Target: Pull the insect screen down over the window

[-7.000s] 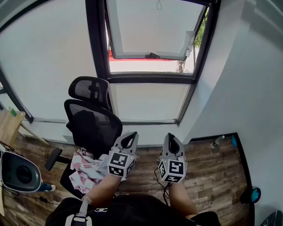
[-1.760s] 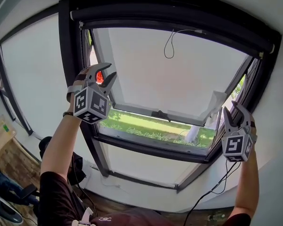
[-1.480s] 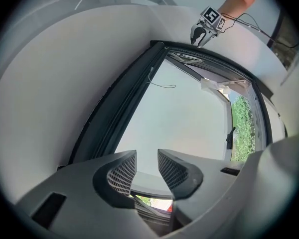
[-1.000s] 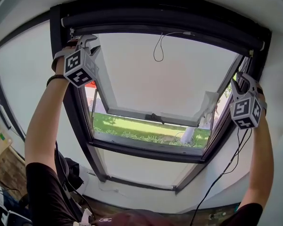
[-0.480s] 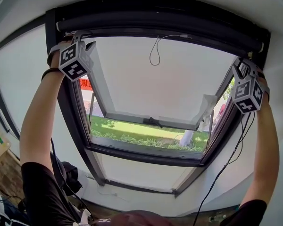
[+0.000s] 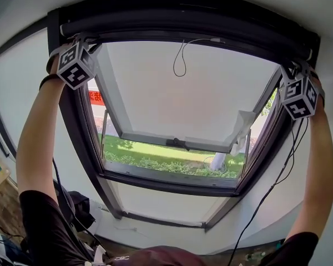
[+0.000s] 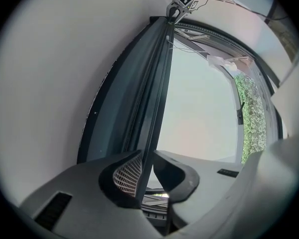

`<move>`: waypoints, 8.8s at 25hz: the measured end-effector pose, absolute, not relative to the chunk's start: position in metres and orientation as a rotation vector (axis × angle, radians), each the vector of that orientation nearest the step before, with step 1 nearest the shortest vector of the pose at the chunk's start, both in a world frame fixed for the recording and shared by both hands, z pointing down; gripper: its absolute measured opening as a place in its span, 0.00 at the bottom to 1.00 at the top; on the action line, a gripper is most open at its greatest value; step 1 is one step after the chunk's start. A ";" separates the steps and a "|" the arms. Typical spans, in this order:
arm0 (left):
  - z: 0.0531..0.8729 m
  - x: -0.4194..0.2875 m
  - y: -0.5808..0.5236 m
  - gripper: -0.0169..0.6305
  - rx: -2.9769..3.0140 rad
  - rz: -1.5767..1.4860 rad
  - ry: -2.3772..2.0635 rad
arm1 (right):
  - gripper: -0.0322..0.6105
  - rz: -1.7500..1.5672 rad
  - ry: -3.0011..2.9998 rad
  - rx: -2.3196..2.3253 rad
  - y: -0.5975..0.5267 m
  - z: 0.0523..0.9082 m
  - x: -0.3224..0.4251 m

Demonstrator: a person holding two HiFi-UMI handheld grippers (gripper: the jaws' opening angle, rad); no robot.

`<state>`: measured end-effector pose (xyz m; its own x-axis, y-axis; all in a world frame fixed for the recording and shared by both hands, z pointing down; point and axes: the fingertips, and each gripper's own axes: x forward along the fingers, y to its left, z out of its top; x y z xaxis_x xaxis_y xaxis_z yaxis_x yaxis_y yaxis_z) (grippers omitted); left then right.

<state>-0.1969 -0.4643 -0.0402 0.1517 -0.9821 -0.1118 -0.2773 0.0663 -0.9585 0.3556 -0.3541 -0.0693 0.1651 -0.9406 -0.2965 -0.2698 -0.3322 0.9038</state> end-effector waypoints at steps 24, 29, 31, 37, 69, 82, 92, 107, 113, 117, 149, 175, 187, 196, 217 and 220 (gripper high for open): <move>-0.038 -0.182 -0.479 0.06 -1.350 -0.973 1.246 | 0.11 -1.108 -1.078 1.589 -0.379 -0.056 0.367; -0.035 -0.181 -0.479 0.05 -1.309 -1.041 1.233 | 0.11 -1.061 -1.069 1.567 -0.380 -0.052 0.367; -0.032 -0.182 -0.480 0.04 -1.306 -1.062 1.225 | 0.11 -1.034 -1.075 1.542 -0.381 -0.048 0.367; -0.012 -0.183 -0.479 0.04 -1.359 -1.123 1.182 | 0.11 -0.945 -1.111 1.473 -0.380 -0.028 0.367; 0.277 -0.178 -0.465 0.06 -1.757 -1.534 0.807 | 0.10 -0.467 -1.287 0.974 -0.375 0.266 0.367; 0.428 -0.180 -0.454 0.06 -1.917 -1.676 0.700 | 0.10 -0.313 -1.330 0.855 -0.365 0.418 0.370; 0.506 -0.181 -0.452 0.06 -1.966 -1.746 0.660 | 0.10 -0.232 -1.342 0.784 -0.361 0.496 0.372; 0.601 -0.180 -0.453 0.06 -2.002 -1.839 0.582 | 0.10 -0.235 -1.323 0.762 -0.365 0.583 0.372; 0.637 -0.178 -0.454 0.06 -1.963 -1.881 0.541 | 0.09 -0.215 -1.311 0.729 -0.366 0.620 0.370; 0.653 -0.179 -0.455 0.06 -1.958 -1.858 0.547 | 0.09 -0.238 -1.285 0.741 -0.365 0.629 0.370; 0.688 -0.179 -0.465 0.05 -1.777 -1.919 0.577 | 0.08 -0.282 -1.132 0.798 -0.371 0.662 0.372; 0.680 -0.181 -0.458 0.05 -1.834 -1.949 0.554 | 0.08 -0.274 -1.144 0.753 -0.367 0.656 0.371; 0.686 -0.179 -0.460 0.05 -1.749 -2.050 0.515 | 0.08 -0.326 -1.085 0.734 -0.369 0.661 0.373; 0.680 -0.180 -0.466 0.06 -1.709 -1.907 0.634 | 0.08 -0.414 -0.993 0.870 -0.374 0.657 0.378; 0.680 -0.182 -0.467 0.05 -1.680 -1.907 0.661 | 0.08 -0.426 -0.995 0.883 -0.377 0.662 0.378; 0.689 -0.181 -0.471 0.05 -1.655 -1.933 0.654 | 0.07 -0.375 -0.962 0.840 -0.377 0.667 0.379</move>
<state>-0.1805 -0.4711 0.6886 -0.1284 -0.6555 0.7442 0.0687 -0.7545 -0.6527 0.3789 -0.3771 0.6667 0.5411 -0.6217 0.5664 -0.0741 0.6356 0.7684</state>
